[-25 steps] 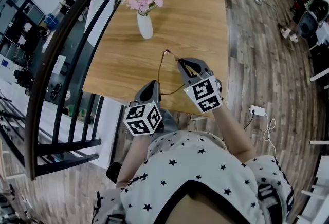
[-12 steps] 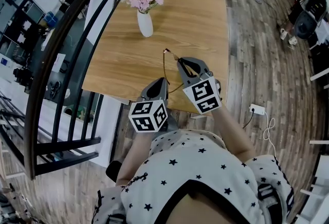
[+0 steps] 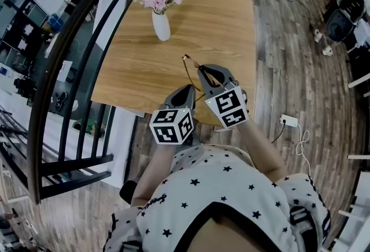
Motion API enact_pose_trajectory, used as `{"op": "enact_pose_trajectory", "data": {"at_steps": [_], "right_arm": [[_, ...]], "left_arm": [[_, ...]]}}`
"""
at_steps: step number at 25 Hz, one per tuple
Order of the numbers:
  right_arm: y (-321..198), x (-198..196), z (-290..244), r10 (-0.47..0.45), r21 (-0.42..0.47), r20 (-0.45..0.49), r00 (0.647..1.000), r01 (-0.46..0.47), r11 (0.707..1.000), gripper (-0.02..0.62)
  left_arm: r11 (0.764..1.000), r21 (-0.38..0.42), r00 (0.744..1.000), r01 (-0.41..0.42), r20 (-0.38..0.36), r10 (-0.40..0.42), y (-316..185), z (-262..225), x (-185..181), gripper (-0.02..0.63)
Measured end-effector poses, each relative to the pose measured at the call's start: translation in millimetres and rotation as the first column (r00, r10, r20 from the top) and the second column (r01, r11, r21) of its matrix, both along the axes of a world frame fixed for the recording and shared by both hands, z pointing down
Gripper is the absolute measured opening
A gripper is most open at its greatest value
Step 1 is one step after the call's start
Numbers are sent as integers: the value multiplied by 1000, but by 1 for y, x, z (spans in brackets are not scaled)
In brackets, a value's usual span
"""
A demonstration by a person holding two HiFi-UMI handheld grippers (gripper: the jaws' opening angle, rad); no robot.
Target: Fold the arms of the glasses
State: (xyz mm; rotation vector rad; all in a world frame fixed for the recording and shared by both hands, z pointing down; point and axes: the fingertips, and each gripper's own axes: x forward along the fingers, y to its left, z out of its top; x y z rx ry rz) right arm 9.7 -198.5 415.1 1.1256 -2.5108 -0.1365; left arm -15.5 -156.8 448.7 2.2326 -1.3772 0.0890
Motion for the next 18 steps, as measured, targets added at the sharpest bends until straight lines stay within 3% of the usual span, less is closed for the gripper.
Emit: {"op": "enact_pose_trajectory", "data": {"at_steps": [18], "right_arm": [[8,-9,-3,-19,1,34,999,19,1000,32]], "left_arm": [[998,-17,998,-57,-26,57,-4,-3,20,8]]}}
